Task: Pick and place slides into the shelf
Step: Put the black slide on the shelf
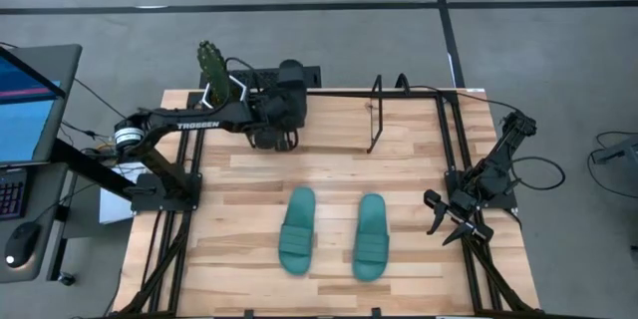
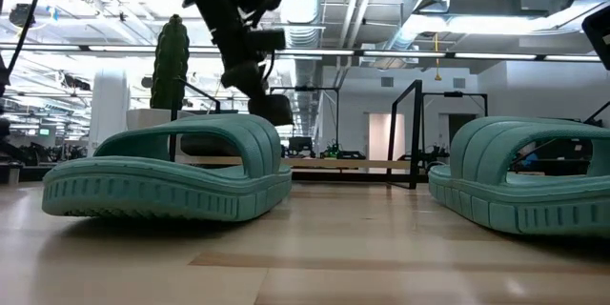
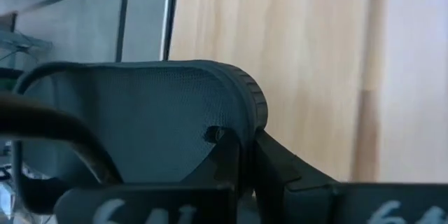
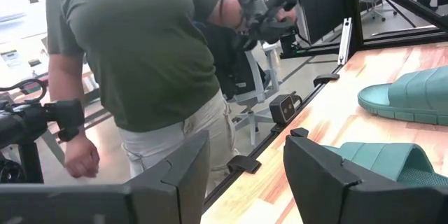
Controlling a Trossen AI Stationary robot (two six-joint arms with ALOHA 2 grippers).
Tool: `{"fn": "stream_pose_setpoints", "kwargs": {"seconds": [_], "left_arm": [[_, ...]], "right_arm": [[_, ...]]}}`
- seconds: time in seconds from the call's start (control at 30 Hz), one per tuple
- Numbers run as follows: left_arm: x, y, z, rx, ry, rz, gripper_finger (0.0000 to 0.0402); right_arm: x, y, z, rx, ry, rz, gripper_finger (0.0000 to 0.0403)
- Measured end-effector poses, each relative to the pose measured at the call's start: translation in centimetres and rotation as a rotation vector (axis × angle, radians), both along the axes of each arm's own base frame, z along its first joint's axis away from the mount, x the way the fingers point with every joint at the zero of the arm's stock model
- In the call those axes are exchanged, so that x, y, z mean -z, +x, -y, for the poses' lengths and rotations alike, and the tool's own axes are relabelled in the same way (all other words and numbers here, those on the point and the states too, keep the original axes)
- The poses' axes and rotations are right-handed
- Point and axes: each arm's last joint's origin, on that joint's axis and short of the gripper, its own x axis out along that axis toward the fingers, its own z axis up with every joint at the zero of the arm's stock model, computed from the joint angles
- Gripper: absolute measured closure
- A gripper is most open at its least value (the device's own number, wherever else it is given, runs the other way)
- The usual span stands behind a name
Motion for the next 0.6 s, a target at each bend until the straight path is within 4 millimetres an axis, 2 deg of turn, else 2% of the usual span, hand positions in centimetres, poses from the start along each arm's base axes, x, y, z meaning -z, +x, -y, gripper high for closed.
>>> {"fn": "stream_pose_setpoints", "kwargs": {"seconds": [0.13, 0.3, 0.6], "left_arm": [[1.6, -0.7, -0.2, 0.011, -0.003, -0.048, 0.0399], [2.8, -0.8, 0.7, 0.045, -0.008, -0.065, 0.0399], [3.5, -0.7, 1.3, 0.034, -0.016, -0.029, 0.0399]], "right_arm": [[0.0, 0.0, 0.0, 0.000, 0.000, 0.000, 0.0234], [0.0, 0.0, 0.0, 0.000, 0.000, 0.000, 0.0234], [0.0, 0.0, 0.0, 0.000, 0.000, 0.000, 0.0234]]}}
